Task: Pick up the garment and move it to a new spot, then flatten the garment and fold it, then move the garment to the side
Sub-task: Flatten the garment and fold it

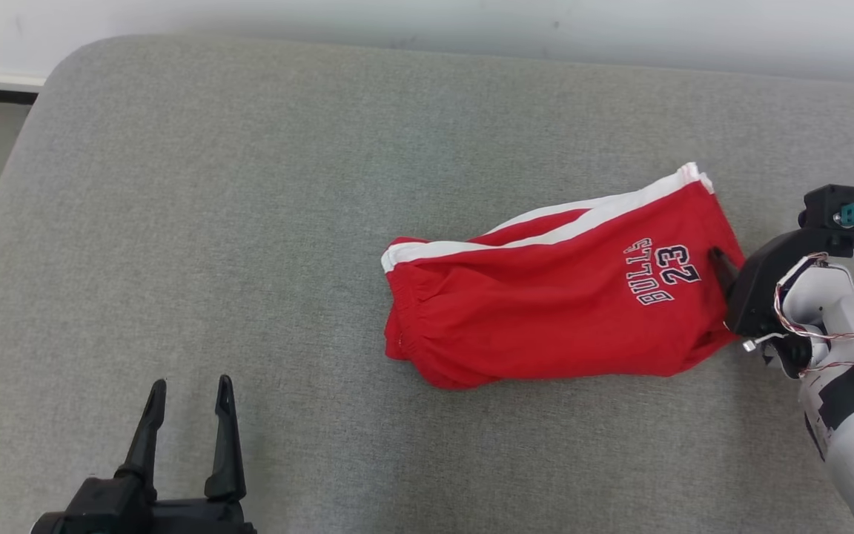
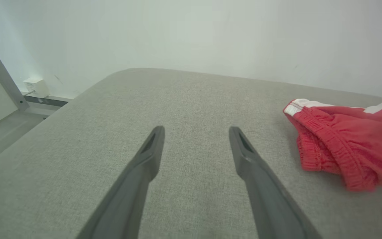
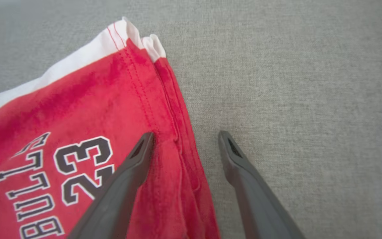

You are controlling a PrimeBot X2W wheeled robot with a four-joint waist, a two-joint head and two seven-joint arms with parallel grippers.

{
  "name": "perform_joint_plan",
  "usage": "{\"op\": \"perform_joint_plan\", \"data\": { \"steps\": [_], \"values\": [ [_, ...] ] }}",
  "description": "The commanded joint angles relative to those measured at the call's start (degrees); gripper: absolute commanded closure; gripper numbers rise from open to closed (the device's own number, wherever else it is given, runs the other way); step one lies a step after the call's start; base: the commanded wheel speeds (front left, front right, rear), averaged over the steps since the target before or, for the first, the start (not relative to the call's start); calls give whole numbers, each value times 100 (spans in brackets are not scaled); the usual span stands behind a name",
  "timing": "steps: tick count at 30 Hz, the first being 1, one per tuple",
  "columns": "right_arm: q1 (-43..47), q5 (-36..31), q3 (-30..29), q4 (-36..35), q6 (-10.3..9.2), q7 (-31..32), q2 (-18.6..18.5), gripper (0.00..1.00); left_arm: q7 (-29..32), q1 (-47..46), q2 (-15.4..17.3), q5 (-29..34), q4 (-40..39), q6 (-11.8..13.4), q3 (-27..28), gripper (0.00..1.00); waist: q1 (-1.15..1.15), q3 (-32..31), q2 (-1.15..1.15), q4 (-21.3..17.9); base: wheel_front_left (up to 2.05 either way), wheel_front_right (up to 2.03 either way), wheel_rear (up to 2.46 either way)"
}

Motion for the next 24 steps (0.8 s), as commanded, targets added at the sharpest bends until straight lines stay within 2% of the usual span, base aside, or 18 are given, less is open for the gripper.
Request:
{"op": "perform_joint_plan", "data": {
  "steps": [1,5,6,7,8,13,22,24],
  "values": [
    [-38,-136,-6,195,-18,72,-45,0,-7,77,-38,88,-33,-72,72,0,1,74,0,101,0,0,0],
    [46,-339,166,455,-6,286,159,0,-7,115,-126,196,-7,-189,166,0,1,67,0,155,0,0,0],
    [90,-356,213,481,-1,320,211,36,-7,124,-142,214,5,-208,185,0,1,56,0,160,0,0,0],
    [124,-354,232,486,4,301,233,83,-7,130,-154,225,16,-230,211,0,1,45,0,160,0,0,0],
    [161,-374,259,494,4,276,241,100,-7,135,-167,230,27,-248,238,0,1,29,0,151,0,0,0],
    [324,-448,355,513,-11,103,109,100,-7,208,-209,281,92,-346,316,0,1,-103,0,76,0,0,0],
    [610,-330,84,348,-18,-717,-117,100,-7,449,-223,381,163,-422,327,0,1,-541,0,-161,0,0,0],
    [724,-442,55,282,-19,-988,-271,100,-7,555,-230,396,172,-422,340,0,1,-693,0,-291,0,0,0]
  ]
}}
